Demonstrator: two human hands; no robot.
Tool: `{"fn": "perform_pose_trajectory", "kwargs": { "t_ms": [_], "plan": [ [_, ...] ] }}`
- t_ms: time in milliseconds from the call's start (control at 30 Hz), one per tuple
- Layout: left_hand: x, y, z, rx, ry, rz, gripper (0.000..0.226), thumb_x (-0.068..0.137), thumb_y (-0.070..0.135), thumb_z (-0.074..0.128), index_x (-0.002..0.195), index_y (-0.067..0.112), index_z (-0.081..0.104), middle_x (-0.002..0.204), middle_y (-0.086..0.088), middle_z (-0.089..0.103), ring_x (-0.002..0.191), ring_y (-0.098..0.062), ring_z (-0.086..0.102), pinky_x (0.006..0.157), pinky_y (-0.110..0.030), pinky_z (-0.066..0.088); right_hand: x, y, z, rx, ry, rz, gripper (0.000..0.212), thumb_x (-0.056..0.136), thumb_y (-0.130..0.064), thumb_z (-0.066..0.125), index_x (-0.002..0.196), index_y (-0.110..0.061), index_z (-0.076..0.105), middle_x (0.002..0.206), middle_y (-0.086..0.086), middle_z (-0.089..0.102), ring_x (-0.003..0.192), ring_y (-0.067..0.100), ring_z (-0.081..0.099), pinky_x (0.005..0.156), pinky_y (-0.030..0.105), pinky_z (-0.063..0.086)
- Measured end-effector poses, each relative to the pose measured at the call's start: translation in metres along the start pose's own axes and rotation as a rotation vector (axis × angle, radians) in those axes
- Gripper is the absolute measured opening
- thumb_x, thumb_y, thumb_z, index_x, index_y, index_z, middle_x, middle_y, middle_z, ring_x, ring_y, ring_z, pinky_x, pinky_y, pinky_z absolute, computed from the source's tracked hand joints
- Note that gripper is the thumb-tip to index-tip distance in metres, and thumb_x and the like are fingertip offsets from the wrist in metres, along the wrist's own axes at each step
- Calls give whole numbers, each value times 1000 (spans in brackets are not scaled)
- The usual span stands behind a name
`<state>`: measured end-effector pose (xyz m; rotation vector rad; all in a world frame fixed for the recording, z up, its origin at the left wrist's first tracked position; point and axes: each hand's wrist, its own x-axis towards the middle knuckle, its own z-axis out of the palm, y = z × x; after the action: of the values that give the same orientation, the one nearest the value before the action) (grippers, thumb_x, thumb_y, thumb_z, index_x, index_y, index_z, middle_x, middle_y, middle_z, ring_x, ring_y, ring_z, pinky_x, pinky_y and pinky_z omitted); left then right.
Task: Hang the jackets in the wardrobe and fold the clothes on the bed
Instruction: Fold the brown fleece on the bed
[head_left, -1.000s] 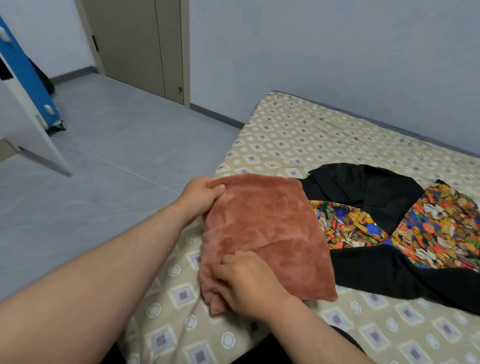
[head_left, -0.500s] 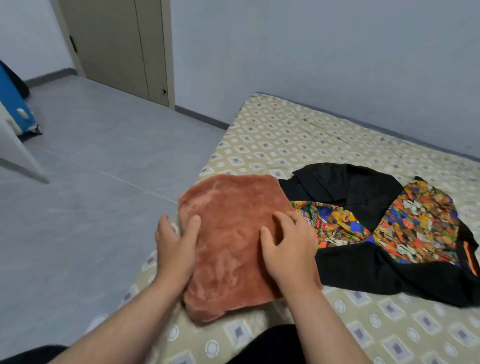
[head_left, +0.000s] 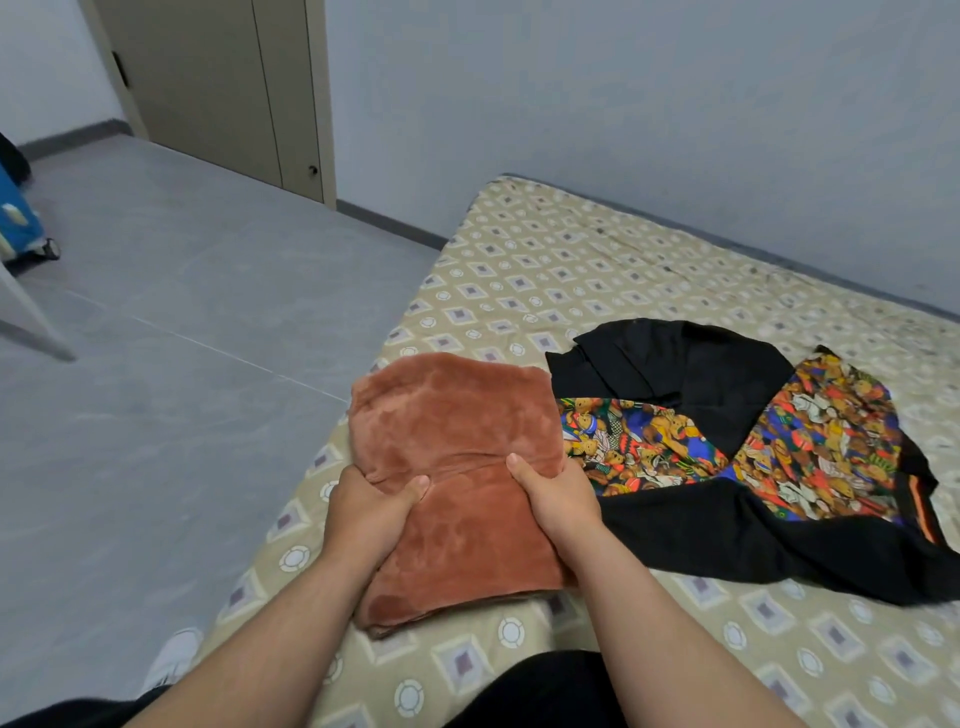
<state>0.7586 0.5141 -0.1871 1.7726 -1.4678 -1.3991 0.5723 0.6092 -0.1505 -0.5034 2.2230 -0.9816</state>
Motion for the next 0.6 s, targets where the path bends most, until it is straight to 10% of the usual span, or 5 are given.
{"fn": "perform_pose_trajectory", "kwargs": {
  "t_ms": [167,367,467,600],
  "plan": [
    [7,1,0,-11,-13,6,60,71,42,84,116,12,58,114,-6,68,100,-26,64,80,-35,50,-2,-10,-11,-9,-81,5,48,71,-66,74,101,-28,74,94,-9,75,89,20,71,85,38,57],
    [-10,7,-23,95,32,35,80,68,52,82,130,12,52,125,-12,60,112,-32,58,91,-38,47,-30,-5,-33,524,-455,309,34,79,-45,78,95,-15,81,110,18,73,97,36,72,76,44,60],
    [-42,13,-40,406,244,486,63,75,50,73,127,17,56,115,-12,59,107,-36,54,92,-42,43,-44,-8,-34,665,-547,330,35,78,-37,76,100,-10,79,115,22,71,97,37,72,75,44,60],
    [-83,30,-63,136,-268,672,51,82,60,54,131,44,56,127,20,61,119,0,53,97,-19,41,-72,-34,-28,776,-584,209,51,79,-33,71,122,-6,69,121,24,67,105,39,69,88,48,54]
  ]
}}
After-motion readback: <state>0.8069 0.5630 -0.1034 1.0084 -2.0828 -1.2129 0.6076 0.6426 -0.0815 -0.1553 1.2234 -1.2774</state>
